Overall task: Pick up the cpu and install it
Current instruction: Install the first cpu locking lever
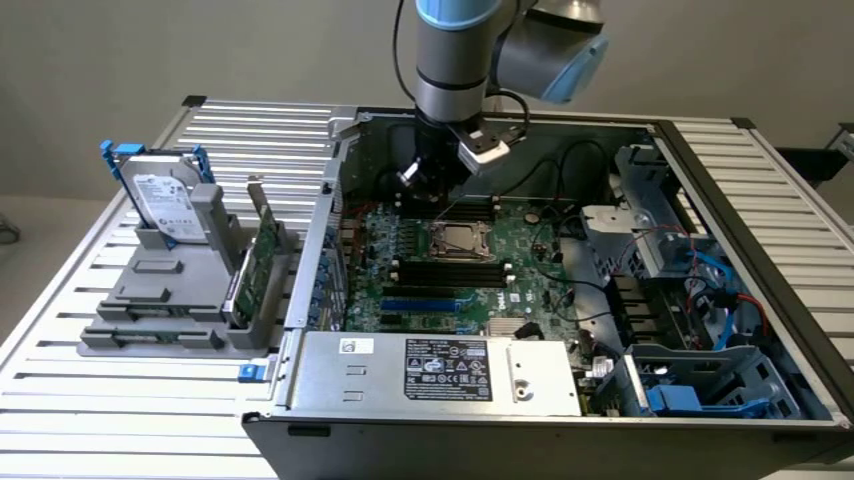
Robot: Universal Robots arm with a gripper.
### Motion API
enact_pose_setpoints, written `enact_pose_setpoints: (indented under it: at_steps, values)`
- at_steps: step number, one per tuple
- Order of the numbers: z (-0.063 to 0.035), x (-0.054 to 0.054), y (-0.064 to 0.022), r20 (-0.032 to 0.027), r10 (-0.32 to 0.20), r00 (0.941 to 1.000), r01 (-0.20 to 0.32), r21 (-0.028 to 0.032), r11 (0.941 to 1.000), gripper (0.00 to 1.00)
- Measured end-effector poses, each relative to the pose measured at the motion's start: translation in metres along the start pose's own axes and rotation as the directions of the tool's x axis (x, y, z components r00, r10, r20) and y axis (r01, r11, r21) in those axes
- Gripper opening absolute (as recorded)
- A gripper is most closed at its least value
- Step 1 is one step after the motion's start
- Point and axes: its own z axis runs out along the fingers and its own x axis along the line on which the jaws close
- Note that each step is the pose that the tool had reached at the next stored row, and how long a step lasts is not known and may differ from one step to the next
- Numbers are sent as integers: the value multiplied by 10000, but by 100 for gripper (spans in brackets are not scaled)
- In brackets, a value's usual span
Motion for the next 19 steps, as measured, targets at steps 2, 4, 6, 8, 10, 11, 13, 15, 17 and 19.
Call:
enact_pose_setpoints:
  at_steps: [2,4,6,8,10,11,13,15,17,19]
  values:
    - [14,-6,8,-26,-10,10000,9,-15,10000,11]
    - [36,-11,16,-85,-21,10000,20,-55,10000,11]
    - [57,-16,23,-139,-31,9999,29,-91,10000,11]
    - [70,-20,29,-167,-36,9999,34,-111,9999,11]
    - [77,-21,30,-175,-37,9998,35,-116,9999,11]
    - [77,-21,31,-174,-37,9998,35,-116,9999,11]
    - [77,-21,31,-175,-37,9998,35,-116,9999,11]
    - [79,-21,30,-182,-35,9998,33,-109,9999,11]
    - [79,-19,31,-189,-38,9998,36,-98,9999,11]
    - [78,-16,34,-197,-38,9998,36,-86,10000,11]
